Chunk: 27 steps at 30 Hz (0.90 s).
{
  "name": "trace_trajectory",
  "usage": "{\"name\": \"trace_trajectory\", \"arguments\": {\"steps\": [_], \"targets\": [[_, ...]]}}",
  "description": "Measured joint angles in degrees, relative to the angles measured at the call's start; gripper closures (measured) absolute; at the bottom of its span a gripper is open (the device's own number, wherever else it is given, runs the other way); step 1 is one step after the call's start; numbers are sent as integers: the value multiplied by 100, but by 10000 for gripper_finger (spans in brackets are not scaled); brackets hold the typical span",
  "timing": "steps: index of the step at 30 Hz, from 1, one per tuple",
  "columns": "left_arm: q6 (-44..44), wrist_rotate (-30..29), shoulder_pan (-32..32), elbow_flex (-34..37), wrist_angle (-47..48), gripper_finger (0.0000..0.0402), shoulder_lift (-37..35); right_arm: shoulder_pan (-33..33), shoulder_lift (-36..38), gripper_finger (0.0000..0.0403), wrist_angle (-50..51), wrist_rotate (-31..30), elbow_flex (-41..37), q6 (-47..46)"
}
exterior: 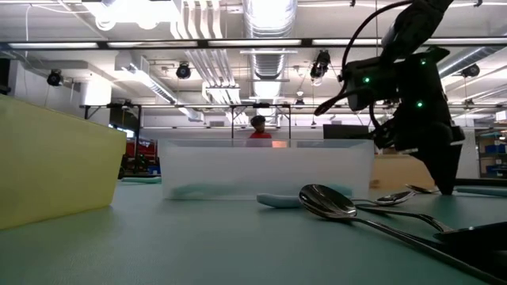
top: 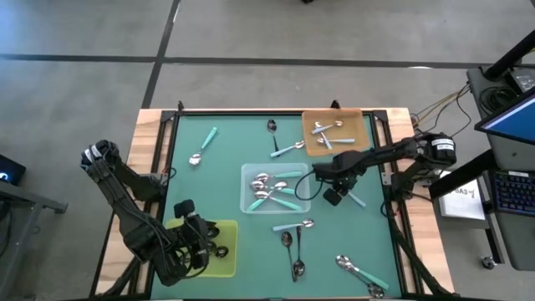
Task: Sort silverware by color (type)
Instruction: Put the purple spoon into the orange bin
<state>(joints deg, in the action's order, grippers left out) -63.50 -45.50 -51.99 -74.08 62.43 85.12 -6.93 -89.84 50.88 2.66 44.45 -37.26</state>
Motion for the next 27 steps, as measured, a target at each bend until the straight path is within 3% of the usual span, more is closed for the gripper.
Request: {"name": "trace_trajectory", "arguments": {"steps": [5, 10, 19, 23, 27], "targets": [[4, -200, 0, 0, -3, 287, 0, -36, -13, 390, 4, 82, -2, 55], [4, -684, 2, 0, -2, 287, 0, -19, 529, 392, 96, 12, 35, -68], [132, -1710, 31, 0, 22, 287, 0, -62, 1978, 393, -505, -976, 541, -28], [324, -2014, 96, 0, 30, 287, 0, -487, 2160, 393, -736, -1796, 805, 541], [445, -2049, 228, 0, 35, 287, 0, -1339, 2021, 393, -1072, -2132, 1055, 1332]]}}
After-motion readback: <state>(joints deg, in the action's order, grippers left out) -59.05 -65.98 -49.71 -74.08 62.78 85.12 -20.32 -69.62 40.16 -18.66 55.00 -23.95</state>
